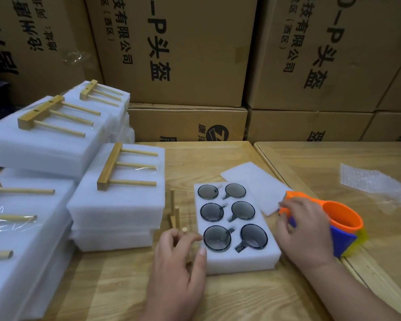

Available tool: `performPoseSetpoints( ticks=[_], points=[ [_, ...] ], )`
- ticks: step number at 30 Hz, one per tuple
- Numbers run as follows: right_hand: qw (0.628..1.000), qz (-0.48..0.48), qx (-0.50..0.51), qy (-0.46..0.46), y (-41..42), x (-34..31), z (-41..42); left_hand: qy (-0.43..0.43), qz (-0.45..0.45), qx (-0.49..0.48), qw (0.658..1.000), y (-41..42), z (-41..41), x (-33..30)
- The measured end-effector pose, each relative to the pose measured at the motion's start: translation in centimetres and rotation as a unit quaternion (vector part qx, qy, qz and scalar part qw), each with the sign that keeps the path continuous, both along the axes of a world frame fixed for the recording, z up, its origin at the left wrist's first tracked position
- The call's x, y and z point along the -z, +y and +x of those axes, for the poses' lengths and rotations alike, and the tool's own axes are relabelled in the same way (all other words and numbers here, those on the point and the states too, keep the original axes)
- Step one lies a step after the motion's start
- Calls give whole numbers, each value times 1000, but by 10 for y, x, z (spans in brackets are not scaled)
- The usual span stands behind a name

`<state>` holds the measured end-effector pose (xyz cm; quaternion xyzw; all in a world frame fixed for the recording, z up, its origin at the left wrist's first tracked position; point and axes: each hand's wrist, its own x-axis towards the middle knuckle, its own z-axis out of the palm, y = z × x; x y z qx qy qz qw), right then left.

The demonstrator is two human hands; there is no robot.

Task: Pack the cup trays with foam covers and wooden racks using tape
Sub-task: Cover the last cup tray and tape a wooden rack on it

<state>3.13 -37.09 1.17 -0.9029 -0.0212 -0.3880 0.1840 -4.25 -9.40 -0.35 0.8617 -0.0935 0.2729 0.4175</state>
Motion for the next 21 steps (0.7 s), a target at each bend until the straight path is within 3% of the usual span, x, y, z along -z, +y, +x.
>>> performPoseSetpoints(
  ticks=[2,4,5,7,9,13,16,19,21],
  points=[
    [987,-29,151,44,-22,-11,-7,2,3,-21,1000,-1,0,-2],
    [939,-57,260,219,-46,-24,-11,12,11,-15,1000,-2,-1,-2],
    [919,-57,260,291,-55,-31,-13,18,13,-1,1000,-2,-2,-2],
    [923,-16,189,334,-67,-40,-15,15,16,28,999,-4,-5,-4],
    [941,20,133,309,-72,-41,-19,-29,30,31,999,-4,-6,-7],
    [963,110,129,209,-81,-40,-39,-191,74,28,978,-9,-10,-11],
    [963,179,124,157,-90,-41,-57,-224,58,66,971,-22,-19,-14],
    [969,117,144,163,-96,-37,-72,-193,89,108,971,-40,-22,-18],
    [967,1,180,178,-103,-33,-78,-161,120,116,973,-48,-20,-18]
  ],
)
